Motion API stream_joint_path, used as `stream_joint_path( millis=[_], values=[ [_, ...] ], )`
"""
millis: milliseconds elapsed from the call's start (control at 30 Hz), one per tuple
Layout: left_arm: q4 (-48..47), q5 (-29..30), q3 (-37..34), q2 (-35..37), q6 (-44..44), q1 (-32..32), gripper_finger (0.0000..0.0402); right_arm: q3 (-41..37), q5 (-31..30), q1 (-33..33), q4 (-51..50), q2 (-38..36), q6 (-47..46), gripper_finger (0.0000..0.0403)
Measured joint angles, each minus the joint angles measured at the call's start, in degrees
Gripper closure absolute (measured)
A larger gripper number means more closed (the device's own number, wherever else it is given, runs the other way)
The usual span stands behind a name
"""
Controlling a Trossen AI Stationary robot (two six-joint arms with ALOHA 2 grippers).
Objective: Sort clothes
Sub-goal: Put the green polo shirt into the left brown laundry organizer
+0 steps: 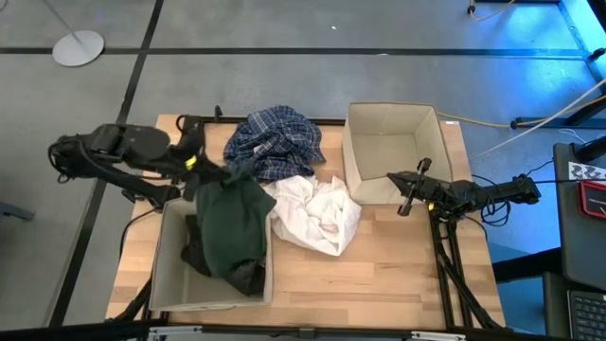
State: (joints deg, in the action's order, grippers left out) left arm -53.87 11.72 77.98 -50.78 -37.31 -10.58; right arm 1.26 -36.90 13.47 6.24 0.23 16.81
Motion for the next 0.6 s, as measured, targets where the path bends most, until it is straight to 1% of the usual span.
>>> stream_joint_path(
  millis=[67,133,200,333,467,600],
  values=[
    [1.03,-1.24,0.31,0.00,-2.78,-3.09,0.0396,0.00,0.01,0.00,0.00,0.00,-0.01,0.0391],
    [-0.66,-1.46,0.32,-0.66,-8.28,-6.43,0.0398,0.00,0.01,0.00,0.00,0.00,-0.01,0.0391],
    [-4.47,-1.40,0.32,-2.16,-14.90,-9.95,0.0398,0.00,0.01,0.00,-0.04,0.00,-0.01,0.0391],
    [-13.12,0.09,0.00,-7.93,-27.83,-17.54,0.0396,0.00,0.01,0.00,-0.26,0.00,-0.01,0.0391],
    [-12.08,0.32,-3.27,-12.59,-36.32,-23.57,0.0395,0.00,0.00,0.00,-0.28,0.00,-0.01,0.0391],
    [-10.95,0.47,-8.87,-16.58,-42.33,-27.72,0.0395,0.00,-0.01,0.00,-0.33,0.00,0.01,0.0391]
  ],
)
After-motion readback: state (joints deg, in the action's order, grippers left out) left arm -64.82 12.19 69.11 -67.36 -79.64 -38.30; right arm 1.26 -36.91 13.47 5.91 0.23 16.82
